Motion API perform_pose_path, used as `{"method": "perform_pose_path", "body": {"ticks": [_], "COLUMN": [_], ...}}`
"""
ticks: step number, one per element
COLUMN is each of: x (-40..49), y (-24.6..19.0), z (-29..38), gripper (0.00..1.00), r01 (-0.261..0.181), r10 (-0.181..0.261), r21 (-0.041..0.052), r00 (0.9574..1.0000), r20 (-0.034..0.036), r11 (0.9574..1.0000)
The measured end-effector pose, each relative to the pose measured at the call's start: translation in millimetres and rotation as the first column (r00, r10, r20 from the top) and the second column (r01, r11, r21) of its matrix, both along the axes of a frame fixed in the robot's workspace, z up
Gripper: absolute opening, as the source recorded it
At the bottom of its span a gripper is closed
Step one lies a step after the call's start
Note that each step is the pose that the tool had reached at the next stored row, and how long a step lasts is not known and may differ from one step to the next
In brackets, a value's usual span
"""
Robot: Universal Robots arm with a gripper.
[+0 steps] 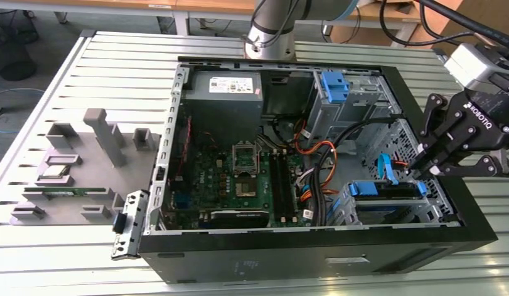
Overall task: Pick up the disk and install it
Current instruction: 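Insert the second disk wire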
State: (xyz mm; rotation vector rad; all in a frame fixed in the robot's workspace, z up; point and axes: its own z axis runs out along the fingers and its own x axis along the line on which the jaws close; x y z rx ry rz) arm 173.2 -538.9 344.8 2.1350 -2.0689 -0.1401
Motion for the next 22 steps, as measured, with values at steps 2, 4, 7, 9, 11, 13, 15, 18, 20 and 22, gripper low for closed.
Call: {"method": "perform_pose_path", "body": {"ticks": [2,4,7,9,11,13,15,18,20,22], "x": [0.1,2.5,8.3,10.9,12.5,12.6,12.7,12.7,12.9,13.5], "y": [0.1,0.3,0.5,0.5,0.6,0.6,0.5,0.5,0.7,1.2], "z": [0.0,0.0,0.0,-0.1,-0.2,-0.6,-1.0,-1.5,-2.1,-2.8], "gripper": [0.25,0.25,0.25,0.25,0.25,0.25,0.25,0.25,0.25,0.25], "r01": [0.0,0.0,0.0,0.0,0.0,0.0,0.0,0.0,0.0,0.0], "r10": [0.0,0.0,0.0,0.0,0.0,0.0,0.0,0.0,0.0,0.0], "r21": [-0.0002,-0.0001,0.0,-0.0001,-0.0002,-0.001,-0.0024,-0.0041,-0.0059,-0.007], "r00": [1.0,1.0,1.0,1.0,1.0,1.0,1.0,1.0,1.0,1.0], "r20": [0.0,0.0,0.0,0.0001,0.0,0.0,0.0001,0.0,0.0,-0.0001], "r11": [1.0,1.0,1.0,1.0,1.0,1.0,1.0,1.0,1.0,1.0]}}
